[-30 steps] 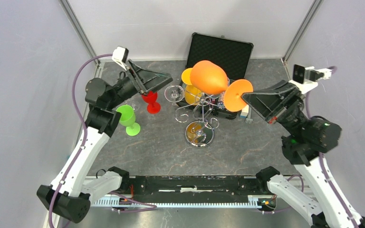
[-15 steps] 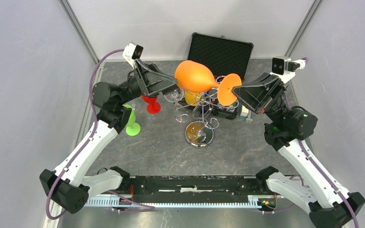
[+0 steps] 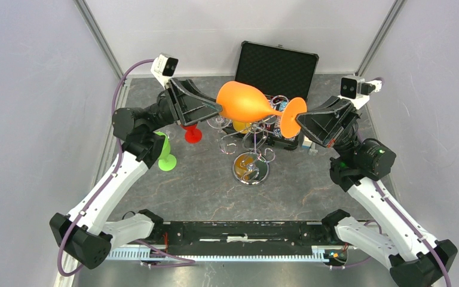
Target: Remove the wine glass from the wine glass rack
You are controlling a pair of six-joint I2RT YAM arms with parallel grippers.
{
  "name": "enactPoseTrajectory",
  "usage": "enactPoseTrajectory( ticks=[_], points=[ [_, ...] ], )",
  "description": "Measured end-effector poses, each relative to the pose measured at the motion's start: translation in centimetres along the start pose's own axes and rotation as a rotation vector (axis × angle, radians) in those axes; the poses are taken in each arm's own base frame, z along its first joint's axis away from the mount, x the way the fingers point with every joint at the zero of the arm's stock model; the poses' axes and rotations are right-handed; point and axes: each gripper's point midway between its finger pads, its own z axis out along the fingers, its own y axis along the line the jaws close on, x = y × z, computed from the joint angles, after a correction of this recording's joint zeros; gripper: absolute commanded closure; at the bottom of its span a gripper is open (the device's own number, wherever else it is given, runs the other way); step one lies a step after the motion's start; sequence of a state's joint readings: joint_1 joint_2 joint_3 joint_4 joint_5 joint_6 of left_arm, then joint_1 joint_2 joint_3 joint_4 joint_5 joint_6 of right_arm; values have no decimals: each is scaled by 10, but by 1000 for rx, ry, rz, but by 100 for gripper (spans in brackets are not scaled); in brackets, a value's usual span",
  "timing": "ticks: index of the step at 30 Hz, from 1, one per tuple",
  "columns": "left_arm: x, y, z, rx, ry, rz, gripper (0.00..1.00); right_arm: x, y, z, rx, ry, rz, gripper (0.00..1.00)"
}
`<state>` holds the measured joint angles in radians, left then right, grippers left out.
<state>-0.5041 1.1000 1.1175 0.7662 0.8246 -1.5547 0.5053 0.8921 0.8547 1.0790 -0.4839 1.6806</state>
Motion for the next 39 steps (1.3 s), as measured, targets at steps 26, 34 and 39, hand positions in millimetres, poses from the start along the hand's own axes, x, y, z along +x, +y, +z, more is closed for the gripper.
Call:
enactPoseTrajectory(
  ticks=[26,34,39],
  points=[
    [23,-29,2,72,104,127,98,0,-30,-14,82,-52,84,32],
    [-22,-73,6,-141,-68,474,98,-10,-61,-25,242,-110,-113,3],
    [-58,-79,-26,-404,-267,653,98,-16,-55,-32,302,-128,-273,4]
  ],
)
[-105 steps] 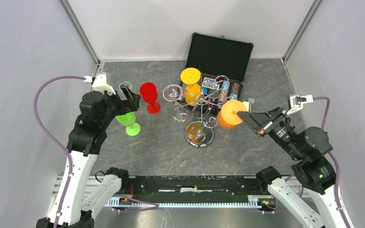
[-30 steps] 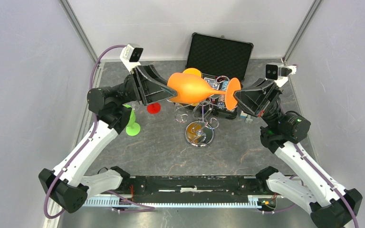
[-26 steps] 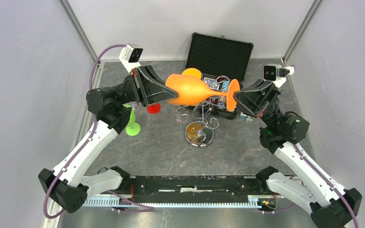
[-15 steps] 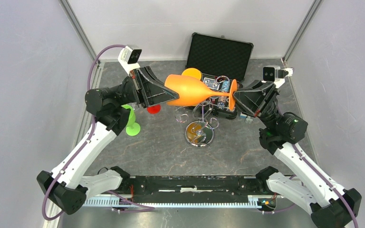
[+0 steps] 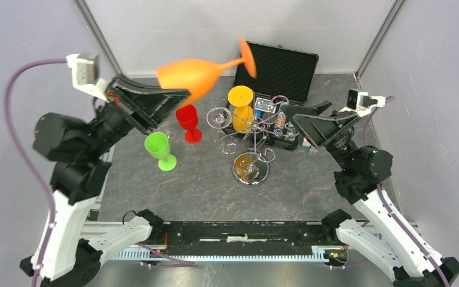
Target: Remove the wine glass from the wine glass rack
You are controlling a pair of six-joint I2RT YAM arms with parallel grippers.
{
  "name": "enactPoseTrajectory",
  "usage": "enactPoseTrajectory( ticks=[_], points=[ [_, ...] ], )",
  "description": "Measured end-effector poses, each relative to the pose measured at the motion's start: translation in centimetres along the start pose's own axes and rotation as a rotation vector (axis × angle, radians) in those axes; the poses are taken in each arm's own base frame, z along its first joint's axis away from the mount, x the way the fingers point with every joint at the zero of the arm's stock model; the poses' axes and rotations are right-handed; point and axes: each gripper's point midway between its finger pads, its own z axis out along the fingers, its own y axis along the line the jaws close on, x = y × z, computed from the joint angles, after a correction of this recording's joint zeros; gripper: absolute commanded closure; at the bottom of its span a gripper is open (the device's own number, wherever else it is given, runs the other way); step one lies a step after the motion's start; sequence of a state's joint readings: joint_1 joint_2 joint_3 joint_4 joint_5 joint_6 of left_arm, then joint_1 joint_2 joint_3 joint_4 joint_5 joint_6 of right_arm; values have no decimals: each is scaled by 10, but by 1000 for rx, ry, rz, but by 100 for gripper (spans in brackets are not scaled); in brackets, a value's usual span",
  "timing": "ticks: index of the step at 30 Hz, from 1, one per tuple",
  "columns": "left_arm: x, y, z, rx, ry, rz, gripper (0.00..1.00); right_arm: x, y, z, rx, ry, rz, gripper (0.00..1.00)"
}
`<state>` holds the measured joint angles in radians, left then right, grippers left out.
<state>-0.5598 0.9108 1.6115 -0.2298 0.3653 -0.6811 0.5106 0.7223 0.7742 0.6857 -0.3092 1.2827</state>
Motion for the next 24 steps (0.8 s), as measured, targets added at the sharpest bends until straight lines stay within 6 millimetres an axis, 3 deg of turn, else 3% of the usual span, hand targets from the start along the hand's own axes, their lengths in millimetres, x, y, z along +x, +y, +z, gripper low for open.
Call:
enactPoseTrajectory(
  ticks=[3,5,9,11,16,24],
  points=[
    [-5,38,-14,-227,-18,84,98,-4,2,-2,22,-8,-66,5],
    [5,69,-23,-380,27,119,98,-5,-1,-2,44,-6,-99,5],
    [41,138,-53,-703,193,181,98,-1,-15,-4,101,13,-132,6],
    [61,159,-70,-805,295,206,98,0,-21,-5,123,22,-137,6],
    [112,187,-95,-894,549,209,98,5,-31,-7,156,40,-136,7],
    [179,214,-136,-984,854,158,98,14,-50,-12,207,64,-116,7]
  ],
)
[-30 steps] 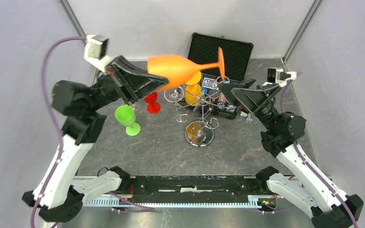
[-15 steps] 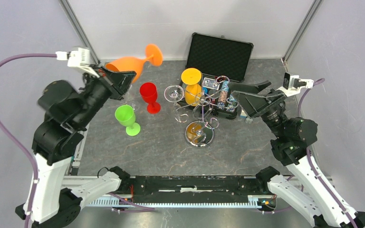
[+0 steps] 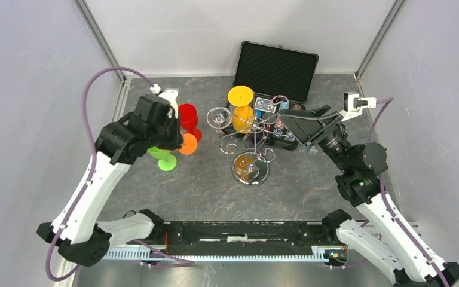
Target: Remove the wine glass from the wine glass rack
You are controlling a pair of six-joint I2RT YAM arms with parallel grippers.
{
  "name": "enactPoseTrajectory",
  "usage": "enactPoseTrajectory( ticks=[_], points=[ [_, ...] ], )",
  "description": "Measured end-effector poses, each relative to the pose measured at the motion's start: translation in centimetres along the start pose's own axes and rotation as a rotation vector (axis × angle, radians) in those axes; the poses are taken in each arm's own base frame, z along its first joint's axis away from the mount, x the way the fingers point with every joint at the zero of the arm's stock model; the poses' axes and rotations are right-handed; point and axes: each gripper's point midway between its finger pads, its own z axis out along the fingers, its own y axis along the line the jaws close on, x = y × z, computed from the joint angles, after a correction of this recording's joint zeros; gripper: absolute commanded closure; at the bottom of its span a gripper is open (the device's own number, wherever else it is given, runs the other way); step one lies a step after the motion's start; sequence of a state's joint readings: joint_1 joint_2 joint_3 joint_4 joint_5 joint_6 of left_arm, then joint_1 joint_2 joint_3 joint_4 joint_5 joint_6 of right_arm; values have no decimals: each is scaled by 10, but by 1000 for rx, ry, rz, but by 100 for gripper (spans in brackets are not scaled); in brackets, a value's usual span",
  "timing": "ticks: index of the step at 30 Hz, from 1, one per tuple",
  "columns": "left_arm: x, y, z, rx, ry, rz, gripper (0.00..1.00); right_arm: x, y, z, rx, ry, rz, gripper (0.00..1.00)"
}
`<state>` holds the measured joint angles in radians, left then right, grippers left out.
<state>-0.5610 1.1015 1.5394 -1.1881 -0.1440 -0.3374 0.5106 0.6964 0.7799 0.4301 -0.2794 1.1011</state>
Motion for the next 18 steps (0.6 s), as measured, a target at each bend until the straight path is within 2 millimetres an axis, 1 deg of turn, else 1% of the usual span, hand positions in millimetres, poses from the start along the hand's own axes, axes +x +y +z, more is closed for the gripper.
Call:
enactPoseTrajectory(
  ticks=[6,11,15,18],
  points=[
    [39,0,38,-20,185,24,96,4,-6,-1,18,10,7,8],
    [70,5,71,-73,330,43,95,5,-7,-3,28,15,10,8],
    [79,6,91,-93,379,51,95,6,-8,-5,29,17,10,8],
    [80,5,104,-98,390,52,95,8,-9,-8,36,20,12,8]
  ],
)
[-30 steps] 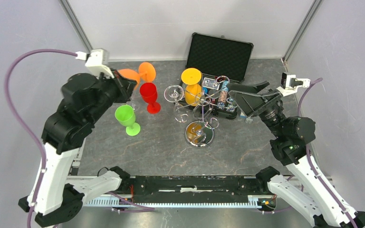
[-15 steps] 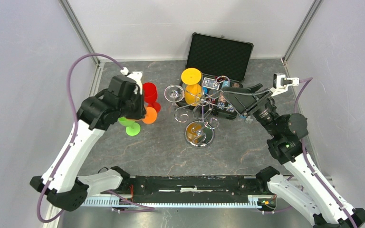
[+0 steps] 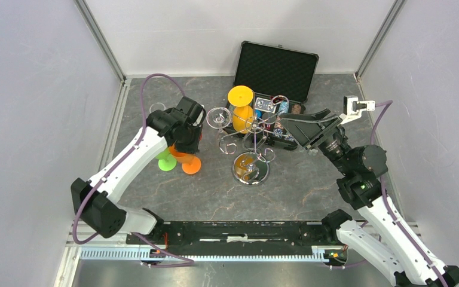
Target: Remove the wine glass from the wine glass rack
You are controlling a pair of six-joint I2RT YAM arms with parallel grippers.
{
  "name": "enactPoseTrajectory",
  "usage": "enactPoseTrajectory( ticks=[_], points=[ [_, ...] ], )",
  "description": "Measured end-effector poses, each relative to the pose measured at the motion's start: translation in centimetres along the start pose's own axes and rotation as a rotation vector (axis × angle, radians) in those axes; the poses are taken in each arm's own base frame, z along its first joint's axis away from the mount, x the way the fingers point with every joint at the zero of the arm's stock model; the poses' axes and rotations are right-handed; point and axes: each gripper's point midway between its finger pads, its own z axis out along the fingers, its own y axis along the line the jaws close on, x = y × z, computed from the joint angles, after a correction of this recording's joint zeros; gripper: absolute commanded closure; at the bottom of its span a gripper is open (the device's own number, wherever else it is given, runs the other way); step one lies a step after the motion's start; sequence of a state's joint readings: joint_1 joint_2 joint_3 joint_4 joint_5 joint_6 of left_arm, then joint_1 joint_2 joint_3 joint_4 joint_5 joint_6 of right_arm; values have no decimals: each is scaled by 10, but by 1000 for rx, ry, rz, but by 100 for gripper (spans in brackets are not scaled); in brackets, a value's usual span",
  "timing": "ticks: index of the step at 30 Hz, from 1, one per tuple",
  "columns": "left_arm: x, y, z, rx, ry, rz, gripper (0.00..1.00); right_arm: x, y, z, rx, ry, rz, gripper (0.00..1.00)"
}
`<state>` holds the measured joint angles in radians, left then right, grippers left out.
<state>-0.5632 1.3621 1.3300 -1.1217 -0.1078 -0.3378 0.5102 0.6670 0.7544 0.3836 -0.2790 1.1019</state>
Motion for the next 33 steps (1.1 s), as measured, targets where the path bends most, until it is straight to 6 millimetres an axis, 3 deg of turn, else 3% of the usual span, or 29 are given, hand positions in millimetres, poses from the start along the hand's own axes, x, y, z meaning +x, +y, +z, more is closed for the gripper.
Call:
enactPoseTrajectory(
  ticks=[4,9,16,24,28,33],
  points=[
    [-7,-2,14,-13,-1,0,92,0,1,-2,1,0,0,8],
    [-15,-1,22,-31,-19,-1,81,0,2,-6,4,-1,-3,8],
    [-20,3,26,-57,-46,-5,79,-1,2,-8,9,-7,-7,8],
    [-22,6,25,-65,-57,-10,63,2,-3,-8,26,2,-2,8],
    [-30,3,5,-28,-119,-20,47,3,-4,-8,28,4,-6,7],
    [-55,-2,-49,51,-305,-46,34,3,-6,-9,36,4,-17,7]
  ],
)
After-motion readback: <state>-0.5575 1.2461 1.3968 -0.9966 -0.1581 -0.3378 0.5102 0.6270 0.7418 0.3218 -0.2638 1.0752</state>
